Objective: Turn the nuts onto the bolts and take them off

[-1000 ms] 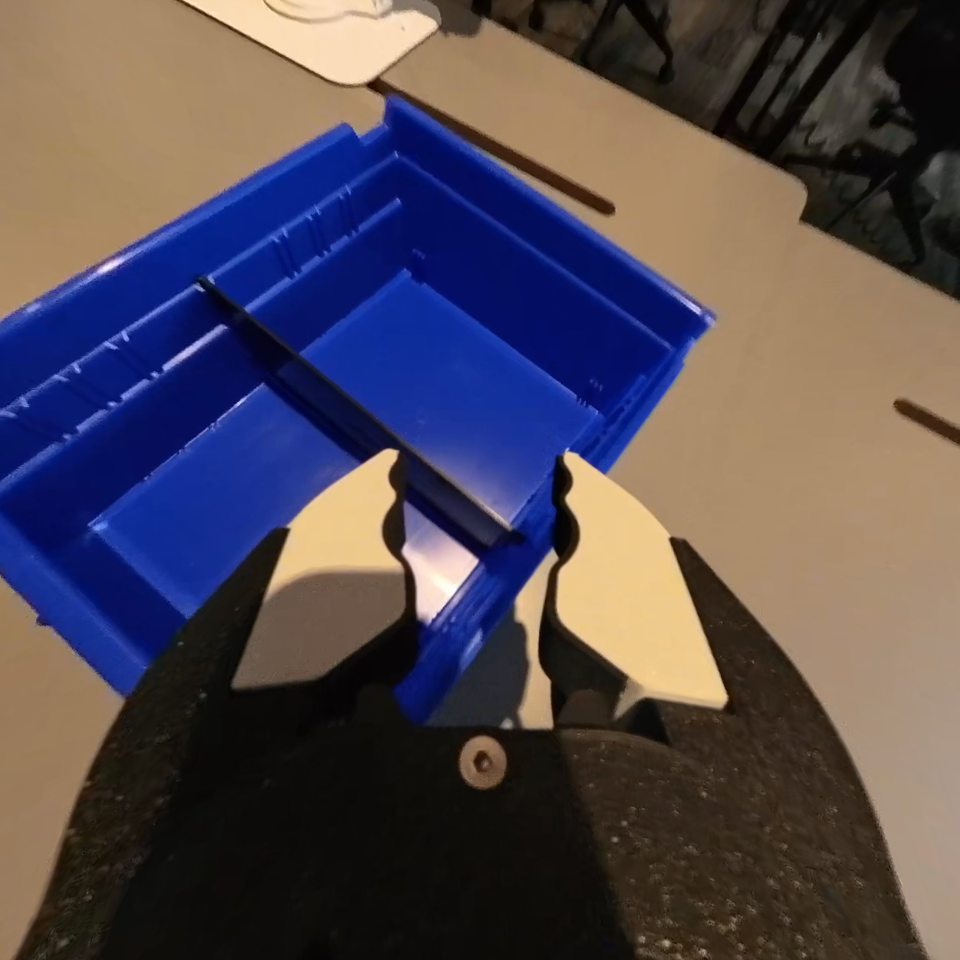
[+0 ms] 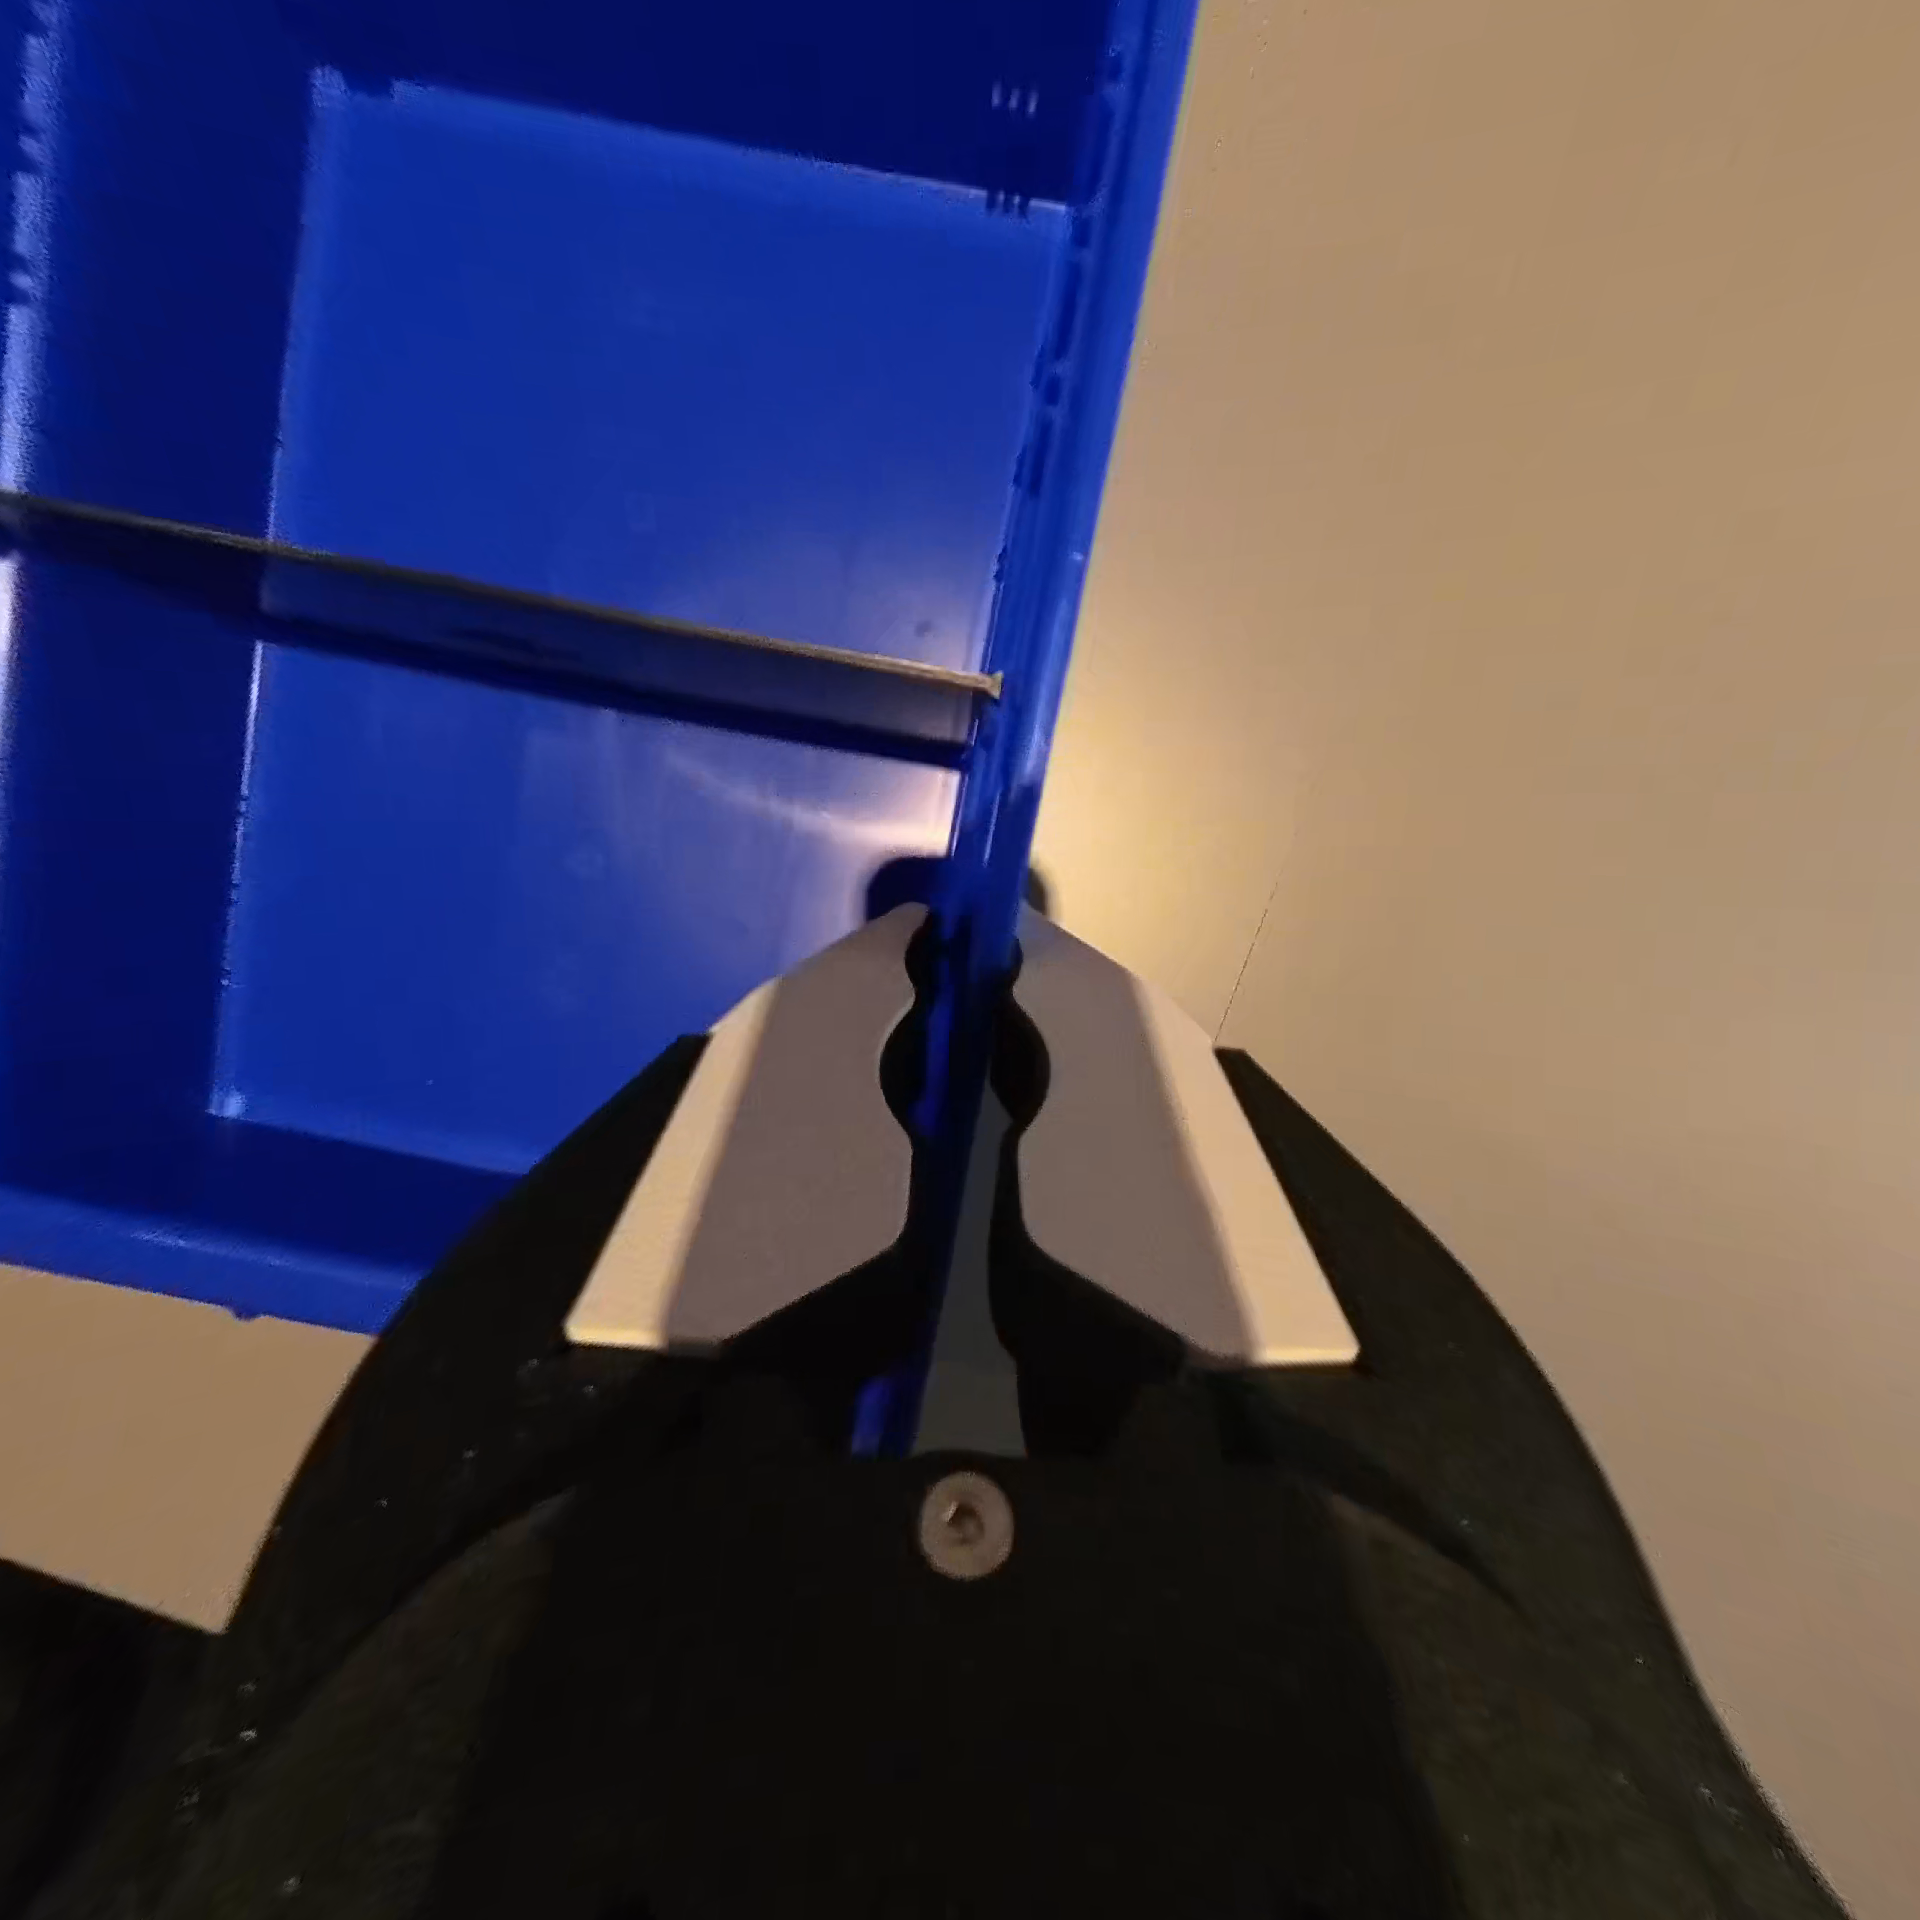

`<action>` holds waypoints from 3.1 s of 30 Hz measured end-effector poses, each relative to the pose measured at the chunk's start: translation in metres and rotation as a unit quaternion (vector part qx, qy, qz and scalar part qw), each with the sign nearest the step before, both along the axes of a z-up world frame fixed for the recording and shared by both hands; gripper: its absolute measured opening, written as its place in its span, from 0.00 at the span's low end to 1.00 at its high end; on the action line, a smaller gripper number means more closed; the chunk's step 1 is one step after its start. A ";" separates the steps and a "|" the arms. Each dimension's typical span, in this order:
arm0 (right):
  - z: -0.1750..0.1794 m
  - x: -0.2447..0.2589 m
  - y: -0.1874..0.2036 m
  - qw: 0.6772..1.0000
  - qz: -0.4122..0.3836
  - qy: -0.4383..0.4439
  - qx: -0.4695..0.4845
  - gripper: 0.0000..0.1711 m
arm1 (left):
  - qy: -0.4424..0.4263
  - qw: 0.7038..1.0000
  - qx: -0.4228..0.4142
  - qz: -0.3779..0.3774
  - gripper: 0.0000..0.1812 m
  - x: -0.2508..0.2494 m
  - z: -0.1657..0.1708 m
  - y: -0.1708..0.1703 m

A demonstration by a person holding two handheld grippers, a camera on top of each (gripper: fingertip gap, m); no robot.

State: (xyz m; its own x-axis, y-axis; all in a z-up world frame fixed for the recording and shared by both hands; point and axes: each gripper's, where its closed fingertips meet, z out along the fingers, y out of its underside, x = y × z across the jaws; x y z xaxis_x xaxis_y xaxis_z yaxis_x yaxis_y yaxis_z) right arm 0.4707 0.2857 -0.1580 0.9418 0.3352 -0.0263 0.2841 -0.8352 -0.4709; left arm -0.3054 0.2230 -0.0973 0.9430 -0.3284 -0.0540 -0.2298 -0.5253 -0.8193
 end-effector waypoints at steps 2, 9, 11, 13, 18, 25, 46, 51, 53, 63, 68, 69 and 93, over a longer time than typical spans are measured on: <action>0.000 0.005 0.009 1.000 -0.003 0.002 0.002 0.04 | 0.004 1.000 0.007 -0.006 0.11 0.003 0.002 0.001; 0.001 0.021 0.032 1.000 -0.027 -0.006 0.008 0.04 | 0.010 1.000 0.015 -0.024 0.10 0.012 0.004 0.003; 0.001 0.021 0.035 1.000 -0.023 -0.004 0.008 0.04 | 0.010 0.999 0.014 -0.029 0.10 0.014 0.004 0.002; 0.001 0.021 0.036 1.000 -0.022 -0.004 0.009 0.04 | 0.009 0.999 0.013 -0.030 0.10 0.015 0.004 0.002; 0.008 0.022 0.040 0.999 -0.024 -0.016 0.045 0.06 | -0.001 0.999 0.023 -0.037 0.10 0.021 0.010 0.000; 0.102 -0.027 0.025 0.954 0.035 0.080 0.287 0.17 | -0.010 0.996 0.075 -0.036 0.11 0.026 0.032 -0.009; 0.214 -0.344 -0.118 0.543 0.152 0.683 0.465 0.55 | -0.491 0.721 0.360 -0.331 0.12 0.317 0.110 -0.100; 0.194 -0.352 -0.102 0.489 0.094 0.766 0.407 0.60 | -0.548 0.681 0.332 -0.354 0.15 0.358 0.088 -0.093; 0.192 -0.351 -0.102 0.470 0.083 0.777 0.410 0.61 | -0.564 0.670 0.325 -0.357 0.16 0.367 0.083 -0.094; 0.197 -0.357 -0.112 0.453 0.115 0.780 0.417 0.74 | -0.469 0.700 0.371 -0.391 0.14 0.398 0.076 -0.109; 0.200 -0.367 -0.119 0.475 0.140 0.761 0.418 0.82 | -0.451 0.695 0.379 -0.412 0.13 0.402 0.076 -0.111; 0.199 -0.369 -0.119 0.479 0.139 0.759 0.418 0.82 | -0.454 0.693 0.379 -0.413 0.13 0.401 0.076 -0.111; 0.228 -0.368 -0.140 0.480 0.189 0.742 0.428 0.85 | -0.519 0.622 0.367 -0.457 0.12 0.411 0.089 -0.129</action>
State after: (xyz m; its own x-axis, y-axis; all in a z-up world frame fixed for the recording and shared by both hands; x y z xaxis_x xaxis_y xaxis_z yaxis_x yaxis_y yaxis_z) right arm 0.1030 0.1461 0.0703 -0.0334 0.9609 -0.2748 -0.8391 -0.1764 -0.5145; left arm 0.1053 0.0936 -0.0080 0.0325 -0.9992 -0.0229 0.6955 0.0390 -0.7175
